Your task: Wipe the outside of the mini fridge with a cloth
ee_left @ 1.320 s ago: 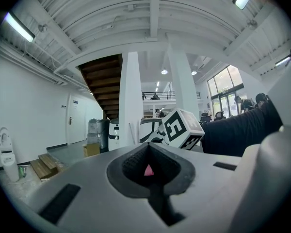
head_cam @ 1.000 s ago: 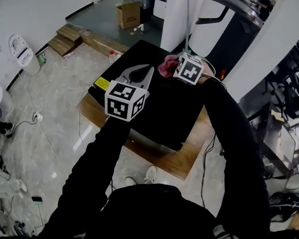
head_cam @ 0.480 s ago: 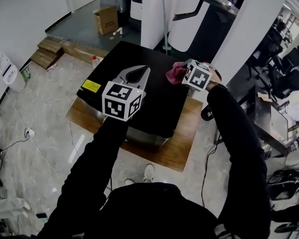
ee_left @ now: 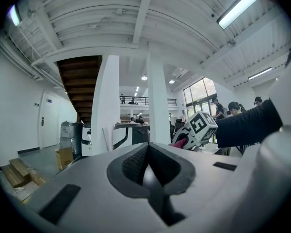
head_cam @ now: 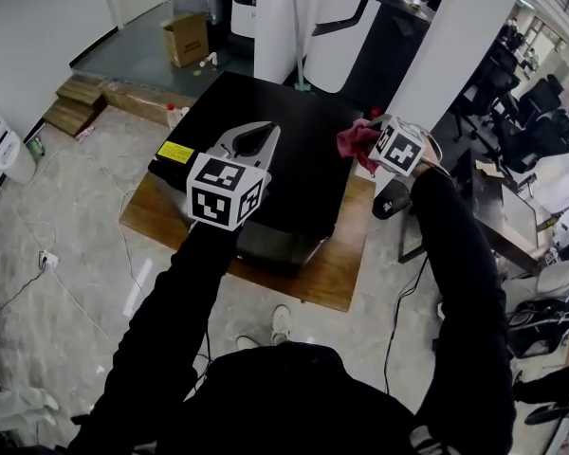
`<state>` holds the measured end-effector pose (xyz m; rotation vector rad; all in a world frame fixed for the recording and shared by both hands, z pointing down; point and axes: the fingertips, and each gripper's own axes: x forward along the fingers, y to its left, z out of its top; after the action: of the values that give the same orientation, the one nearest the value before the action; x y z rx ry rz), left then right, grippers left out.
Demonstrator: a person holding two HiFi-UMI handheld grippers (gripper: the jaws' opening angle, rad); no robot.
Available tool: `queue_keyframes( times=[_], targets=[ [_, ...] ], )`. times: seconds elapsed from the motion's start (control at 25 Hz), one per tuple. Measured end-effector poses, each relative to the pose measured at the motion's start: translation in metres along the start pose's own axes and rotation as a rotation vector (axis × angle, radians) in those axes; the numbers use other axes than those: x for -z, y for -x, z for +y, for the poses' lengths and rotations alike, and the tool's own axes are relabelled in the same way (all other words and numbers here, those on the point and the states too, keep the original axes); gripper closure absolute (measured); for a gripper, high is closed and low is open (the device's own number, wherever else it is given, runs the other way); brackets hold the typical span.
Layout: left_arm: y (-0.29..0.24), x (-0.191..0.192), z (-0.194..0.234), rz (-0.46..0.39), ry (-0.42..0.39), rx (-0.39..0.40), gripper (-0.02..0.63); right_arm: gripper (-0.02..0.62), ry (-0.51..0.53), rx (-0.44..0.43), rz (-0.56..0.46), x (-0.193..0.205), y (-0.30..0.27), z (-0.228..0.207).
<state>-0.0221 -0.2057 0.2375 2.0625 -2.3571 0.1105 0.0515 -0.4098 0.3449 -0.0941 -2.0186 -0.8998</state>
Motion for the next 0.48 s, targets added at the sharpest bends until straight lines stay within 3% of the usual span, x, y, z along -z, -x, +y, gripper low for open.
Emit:
queue_keyframes(
  times=[0.24,0.48],
  targets=[
    [0.044,-0.013,0.002,-0.042,-0.045,0.037,0.600,0.537,-0.165,0.203,-0.334,-0.056,0.098,0.003],
    [0.102,-0.003,-0.010,-0.081,-0.009,0.028,0.600,0.537,-0.158,0.273,-0.537,-0.107,0.168,0.060]
  ],
)
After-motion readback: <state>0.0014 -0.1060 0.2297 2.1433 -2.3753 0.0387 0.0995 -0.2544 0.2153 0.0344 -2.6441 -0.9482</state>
